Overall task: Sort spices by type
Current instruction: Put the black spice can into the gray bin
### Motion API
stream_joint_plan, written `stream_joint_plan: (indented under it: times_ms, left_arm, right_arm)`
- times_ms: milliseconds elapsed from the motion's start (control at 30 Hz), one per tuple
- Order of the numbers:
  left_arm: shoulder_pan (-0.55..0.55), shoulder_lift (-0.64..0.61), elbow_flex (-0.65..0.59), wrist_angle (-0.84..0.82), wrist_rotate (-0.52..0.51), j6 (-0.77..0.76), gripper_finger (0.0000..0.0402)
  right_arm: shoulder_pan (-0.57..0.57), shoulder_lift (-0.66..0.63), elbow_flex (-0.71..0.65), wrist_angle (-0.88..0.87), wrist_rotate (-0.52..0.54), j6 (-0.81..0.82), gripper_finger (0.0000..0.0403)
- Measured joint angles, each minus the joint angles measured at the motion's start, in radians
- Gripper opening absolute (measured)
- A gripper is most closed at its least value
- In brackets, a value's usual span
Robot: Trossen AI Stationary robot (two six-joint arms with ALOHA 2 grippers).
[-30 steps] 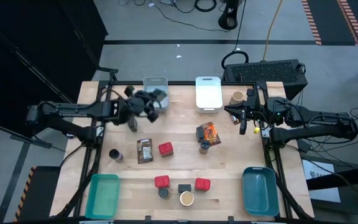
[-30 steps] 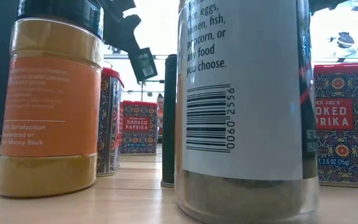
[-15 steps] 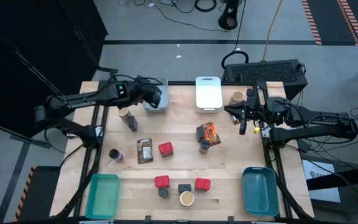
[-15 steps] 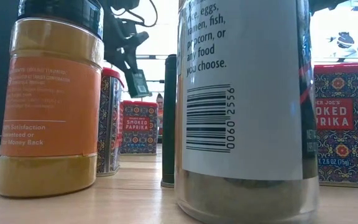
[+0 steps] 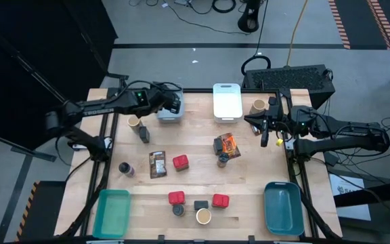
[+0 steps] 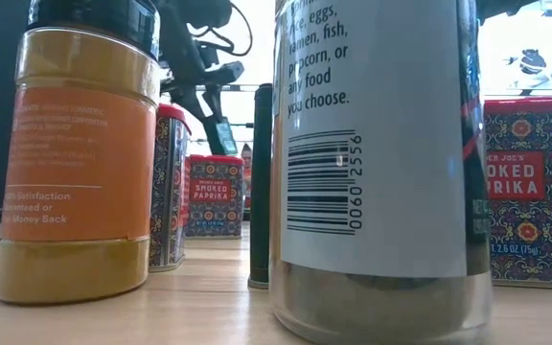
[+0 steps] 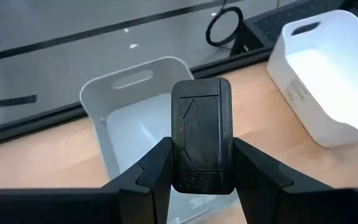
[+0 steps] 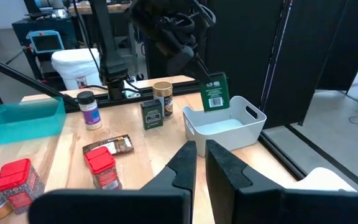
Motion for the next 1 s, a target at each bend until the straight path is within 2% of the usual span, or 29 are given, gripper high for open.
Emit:
stream_joint_plan:
  times_ms: [267, 800, 1000]
  left_arm:
    - [0.016, 0.044, 0.114, -0.186, -0.070, 0.010, 0.0141]
    - [0.076, 0.186, 0.117, -0.153, -0.081, 0.009, 0.0141]
    - [0.081, 0.189, 0.117, -0.116, -0.087, 0.016, 0.0141]
  right_arm:
    - [0.000, 0.000, 0.000, 0.000, 0.000, 0.000, 0.0018]
    - [0.000, 0.000, 0.000, 0.000, 0.000, 0.000, 0.0018]
    - [0.000, 0.000, 0.000, -0.006, 0.000, 0.000, 0.0018]
